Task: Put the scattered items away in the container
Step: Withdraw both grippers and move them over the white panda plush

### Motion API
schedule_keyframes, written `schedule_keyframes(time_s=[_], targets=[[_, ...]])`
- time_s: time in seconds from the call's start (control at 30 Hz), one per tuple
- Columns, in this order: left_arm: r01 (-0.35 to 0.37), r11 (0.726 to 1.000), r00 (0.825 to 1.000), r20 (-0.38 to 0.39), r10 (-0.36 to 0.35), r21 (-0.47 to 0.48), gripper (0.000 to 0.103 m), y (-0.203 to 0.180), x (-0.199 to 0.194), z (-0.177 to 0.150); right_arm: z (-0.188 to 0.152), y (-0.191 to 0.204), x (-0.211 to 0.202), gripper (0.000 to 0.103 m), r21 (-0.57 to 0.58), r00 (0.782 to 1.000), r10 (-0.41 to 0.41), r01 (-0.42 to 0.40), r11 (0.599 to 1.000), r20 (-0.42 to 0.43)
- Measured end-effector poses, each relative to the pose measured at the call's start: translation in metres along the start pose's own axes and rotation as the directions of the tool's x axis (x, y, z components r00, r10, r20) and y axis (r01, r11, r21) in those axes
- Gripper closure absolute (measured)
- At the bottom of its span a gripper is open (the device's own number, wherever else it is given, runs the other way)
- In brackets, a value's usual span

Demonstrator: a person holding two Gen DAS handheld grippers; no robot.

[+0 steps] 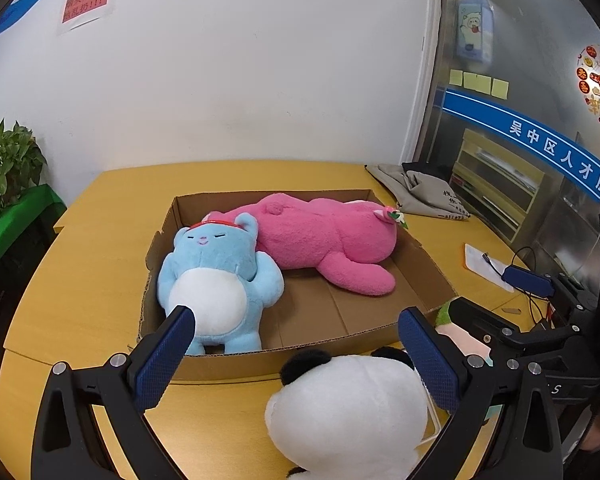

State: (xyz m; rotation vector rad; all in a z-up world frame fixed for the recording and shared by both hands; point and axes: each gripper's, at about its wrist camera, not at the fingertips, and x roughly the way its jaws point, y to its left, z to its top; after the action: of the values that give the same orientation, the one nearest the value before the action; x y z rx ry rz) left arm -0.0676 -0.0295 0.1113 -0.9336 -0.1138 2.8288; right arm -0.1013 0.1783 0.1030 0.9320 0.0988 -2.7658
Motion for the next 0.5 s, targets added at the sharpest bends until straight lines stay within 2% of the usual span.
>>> schedule_keyframes(time_s=[0.5], targets=[[0.003,1.000,1.000,-0.006,-0.003,0.018,0.000,-0.0082,0.0023,0.0001,-0.0040,-0.0095,0.0009,0.000,0.022,1.000,0.002,-0.002,1.000,-0.011]])
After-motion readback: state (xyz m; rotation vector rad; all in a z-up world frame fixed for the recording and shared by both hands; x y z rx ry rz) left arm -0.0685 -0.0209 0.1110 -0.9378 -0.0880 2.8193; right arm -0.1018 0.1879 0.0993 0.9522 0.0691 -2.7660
